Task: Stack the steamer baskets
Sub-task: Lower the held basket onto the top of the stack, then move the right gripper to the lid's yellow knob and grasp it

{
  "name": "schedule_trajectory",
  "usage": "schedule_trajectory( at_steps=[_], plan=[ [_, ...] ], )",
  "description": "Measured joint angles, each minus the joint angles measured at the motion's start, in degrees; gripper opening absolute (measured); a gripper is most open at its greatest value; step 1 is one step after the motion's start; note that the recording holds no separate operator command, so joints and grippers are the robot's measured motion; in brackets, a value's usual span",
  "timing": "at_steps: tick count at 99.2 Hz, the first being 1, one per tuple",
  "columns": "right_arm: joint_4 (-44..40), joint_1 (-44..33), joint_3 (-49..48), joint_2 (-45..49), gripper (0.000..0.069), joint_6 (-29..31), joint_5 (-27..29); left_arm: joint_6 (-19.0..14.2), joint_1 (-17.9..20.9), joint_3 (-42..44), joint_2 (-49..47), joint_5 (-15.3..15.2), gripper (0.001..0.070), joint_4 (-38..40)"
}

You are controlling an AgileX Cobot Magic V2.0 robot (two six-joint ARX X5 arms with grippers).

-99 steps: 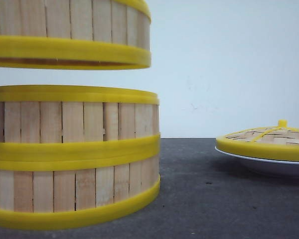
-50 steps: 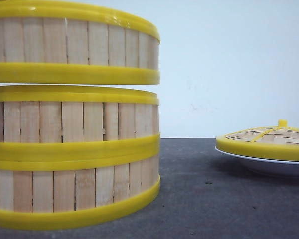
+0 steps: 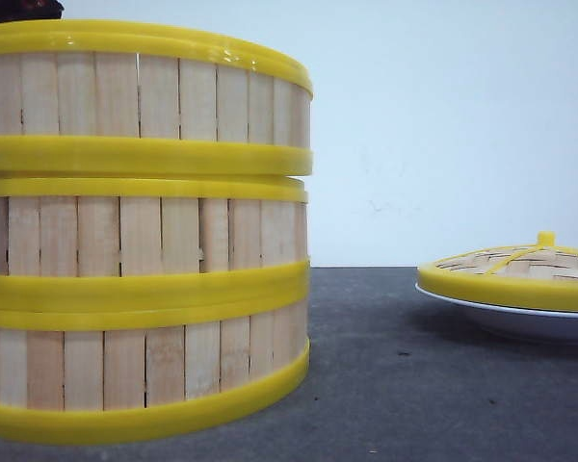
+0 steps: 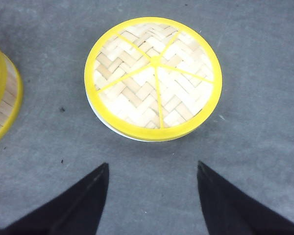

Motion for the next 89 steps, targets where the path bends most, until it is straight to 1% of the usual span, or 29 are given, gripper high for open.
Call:
schedule_trajectory(
  at_steps=[6,54,62,78,84,89],
  plan=[
    [0.0,0.0,0.0,0.0,0.0343,0.0,0.0,-0.1,-0.1,0.0,0.0,-0.9,0.0023,-0.2],
    [0.0,0.0,0.0,0.0,0.0343,0.0,-0.2,-0.3,0.0,0.0,2.7,-1.1,0.0031,0.0],
    [0.0,0.0,0.0,0.0,0.0343,0.0,-0.2,-0.9,0.0,0.0,2.7,-1.0,0.0082,0.4],
    [0.2,0.0,-0.2,0.0,0.0343,0.0,-0.3,-1.1,0.0,0.0,2.7,-1.0,0.0248,0.7],
    [1.1,0.0,-1.2,0.0,0.0343,0.0,-0.5,-1.4,0.0,0.0,2.7,-1.0,0.0280,0.8],
    [2.3,0.0,-2.4,0.0,0.0343,0.0,-0.9,-1.6,0.0,0.0,2.7,-0.7,0.0293,1.2]
  ],
)
